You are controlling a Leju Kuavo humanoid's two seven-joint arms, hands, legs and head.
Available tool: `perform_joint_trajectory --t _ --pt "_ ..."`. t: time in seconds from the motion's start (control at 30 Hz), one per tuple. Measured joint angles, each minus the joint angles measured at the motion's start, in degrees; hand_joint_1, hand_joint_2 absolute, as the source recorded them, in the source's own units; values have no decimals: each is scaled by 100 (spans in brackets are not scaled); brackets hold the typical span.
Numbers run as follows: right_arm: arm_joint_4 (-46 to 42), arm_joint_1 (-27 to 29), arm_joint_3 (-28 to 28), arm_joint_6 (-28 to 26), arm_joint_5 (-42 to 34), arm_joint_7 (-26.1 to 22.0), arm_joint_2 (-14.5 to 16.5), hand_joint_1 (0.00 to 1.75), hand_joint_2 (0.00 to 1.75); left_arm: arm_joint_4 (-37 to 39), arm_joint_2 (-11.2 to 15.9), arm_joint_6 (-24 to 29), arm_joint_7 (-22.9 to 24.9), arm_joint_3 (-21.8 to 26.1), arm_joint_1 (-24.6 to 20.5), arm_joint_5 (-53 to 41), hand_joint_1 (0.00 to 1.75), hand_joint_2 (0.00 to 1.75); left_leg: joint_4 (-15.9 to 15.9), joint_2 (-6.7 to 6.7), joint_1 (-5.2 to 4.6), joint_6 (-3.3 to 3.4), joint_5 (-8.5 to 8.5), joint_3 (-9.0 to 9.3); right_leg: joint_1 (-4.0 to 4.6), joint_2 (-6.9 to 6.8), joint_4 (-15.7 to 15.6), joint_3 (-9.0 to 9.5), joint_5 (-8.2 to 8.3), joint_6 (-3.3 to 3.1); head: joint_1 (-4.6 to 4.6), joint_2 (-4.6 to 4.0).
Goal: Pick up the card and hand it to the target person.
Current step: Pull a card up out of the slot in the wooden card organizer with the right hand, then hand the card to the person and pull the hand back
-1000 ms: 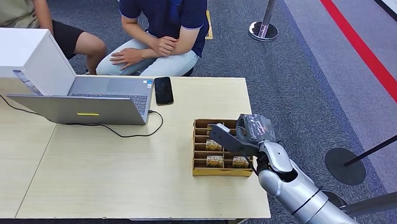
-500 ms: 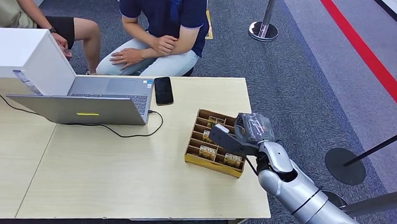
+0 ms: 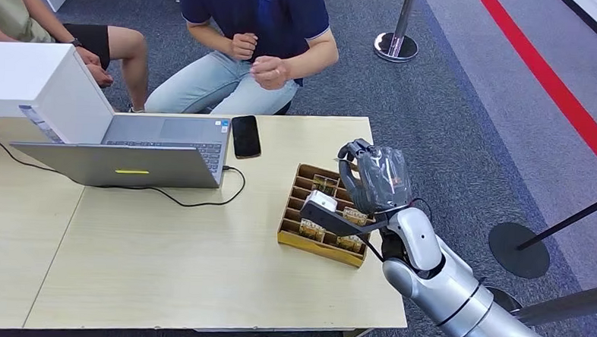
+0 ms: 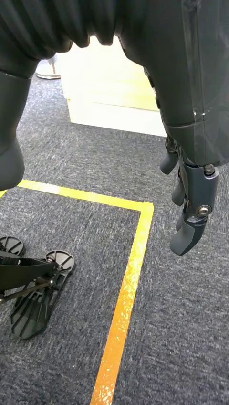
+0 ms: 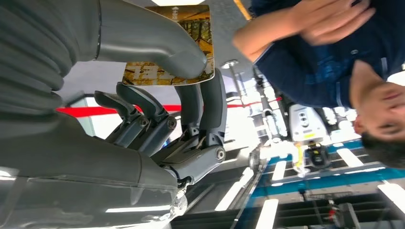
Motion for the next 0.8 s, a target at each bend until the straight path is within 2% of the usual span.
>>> perform_joint_trajectory --t 0.13,0.5,0.63,0.73,0.8 --pt "1046 -464 276 -80 -41 -263 338 175 175 1 15 -63 -32 -80 -4 -82 0 175 -8 16 3 -1 4 9 3 19 -7 5 10 -4 0 0" --pt "3288 -1282 619 -464 -77 -490 938 175 175 0 51 -141 -24 -261 -15 -246 0 175 -14 -8 4 1 9 12 4 -9 -13 17 6 -2 0 0" --pt "4033 -1499 606 -601 -174 -497 1102 175 175 -2 50 -174 -62 -295 -17 -280 0 175 -14 -8 5 2 9 9 4 -14 -13 17 6 -3 0 0" --pt "4338 -1568 521 -732 -285 -486 1088 175 175 -11 48 -227 -81 -330 -17 -311 0 175 -16 -8 6 2 12 10 6 -12 -17 19 11 -5 0 0" --pt "4334 -1562 487 -716 -330 -483 1022 87 175 -17 52 -282 -100 -381 -20 -360 0 175 -13 -17 6 2 11 7 5 -20 -16 18 8 -4 0 0"
